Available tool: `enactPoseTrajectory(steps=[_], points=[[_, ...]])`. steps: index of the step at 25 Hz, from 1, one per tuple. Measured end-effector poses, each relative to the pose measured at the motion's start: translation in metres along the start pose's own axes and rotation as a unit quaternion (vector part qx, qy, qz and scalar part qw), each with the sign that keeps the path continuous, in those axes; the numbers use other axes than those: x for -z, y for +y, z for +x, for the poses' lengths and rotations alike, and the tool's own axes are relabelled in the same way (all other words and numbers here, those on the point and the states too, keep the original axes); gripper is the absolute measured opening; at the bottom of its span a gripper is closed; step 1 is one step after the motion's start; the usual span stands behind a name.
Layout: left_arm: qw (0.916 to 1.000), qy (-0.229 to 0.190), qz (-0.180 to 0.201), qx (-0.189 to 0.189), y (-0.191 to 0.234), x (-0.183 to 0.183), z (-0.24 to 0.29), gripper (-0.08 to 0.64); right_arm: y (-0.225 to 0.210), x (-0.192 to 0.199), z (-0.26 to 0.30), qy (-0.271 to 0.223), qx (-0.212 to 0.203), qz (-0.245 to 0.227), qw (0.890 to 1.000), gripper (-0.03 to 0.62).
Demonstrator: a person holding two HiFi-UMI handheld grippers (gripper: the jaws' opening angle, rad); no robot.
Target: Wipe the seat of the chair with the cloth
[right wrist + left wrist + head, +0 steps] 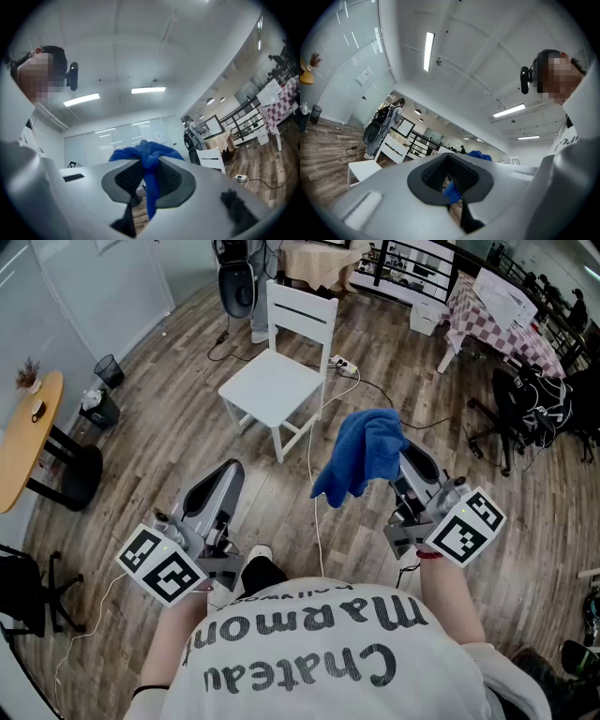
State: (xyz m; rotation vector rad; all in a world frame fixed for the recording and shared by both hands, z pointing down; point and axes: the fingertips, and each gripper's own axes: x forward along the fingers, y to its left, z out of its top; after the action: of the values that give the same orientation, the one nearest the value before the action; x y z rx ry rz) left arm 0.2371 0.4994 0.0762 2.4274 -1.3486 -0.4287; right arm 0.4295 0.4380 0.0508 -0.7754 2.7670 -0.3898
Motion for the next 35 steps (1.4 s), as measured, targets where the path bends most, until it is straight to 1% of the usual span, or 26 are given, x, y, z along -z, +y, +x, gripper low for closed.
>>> enactPoseTrajectory(steps=[8,11,13,15,19,21,24,27,30,33,35], points=[[1.0000,0.005,0.003,-0.006,0.007,0.006,0.001,0.002,-0.003,0.011,0.008,0.014,-0.009,0.003,1.000,0.080],[0.9997,0.015,0.011,-0.013,0.021,0.008,0.000,0.002,-0.008,0.015,0.022,0.015,-0.011,0.005,1.000,0.084],[0.9994,0.023,0.019,-0.019,0.038,0.005,0.001,0.003,-0.013,0.015,0.036,0.011,-0.010,0.003,1.000,0.084],[0.9991,0.025,0.023,-0.025,0.061,-0.003,0.005,0.003,-0.021,0.014,0.055,0.009,-0.005,-0.002,1.000,0.084],[0.9990,0.017,0.010,-0.041,0.122,-0.020,0.016,0.002,-0.042,0.013,0.099,0.007,0.005,-0.003,1.000,0.084],[0.9991,0.015,0.008,-0.038,0.153,-0.032,0.025,0.002,-0.052,0.012,0.126,0.002,0.005,-0.001,1.000,0.084],[0.9993,0.031,0.006,-0.021,0.197,-0.049,0.044,0.002,-0.065,0.009,0.174,-0.005,0.013,-0.002,1.000,0.083],[0.9988,0.045,0.016,-0.013,0.236,-0.073,0.067,0.002,-0.083,0.004,0.219,-0.001,0.028,-0.014,1.000,0.083],[0.9982,0.050,0.032,-0.010,0.271,-0.098,0.087,0.002,-0.101,-0.005,0.259,-0.011,0.041,-0.010,0.999,0.084],[0.9964,0.067,0.052,-0.007,0.308,-0.114,0.100,0.002,-0.114,-0.006,0.296,-0.018,0.056,-0.015,0.998,0.084],[0.9956,0.076,0.054,0.000,0.329,-0.120,0.105,0.002,-0.122,-0.002,0.320,-0.021,0.067,-0.018,0.997,0.084]])
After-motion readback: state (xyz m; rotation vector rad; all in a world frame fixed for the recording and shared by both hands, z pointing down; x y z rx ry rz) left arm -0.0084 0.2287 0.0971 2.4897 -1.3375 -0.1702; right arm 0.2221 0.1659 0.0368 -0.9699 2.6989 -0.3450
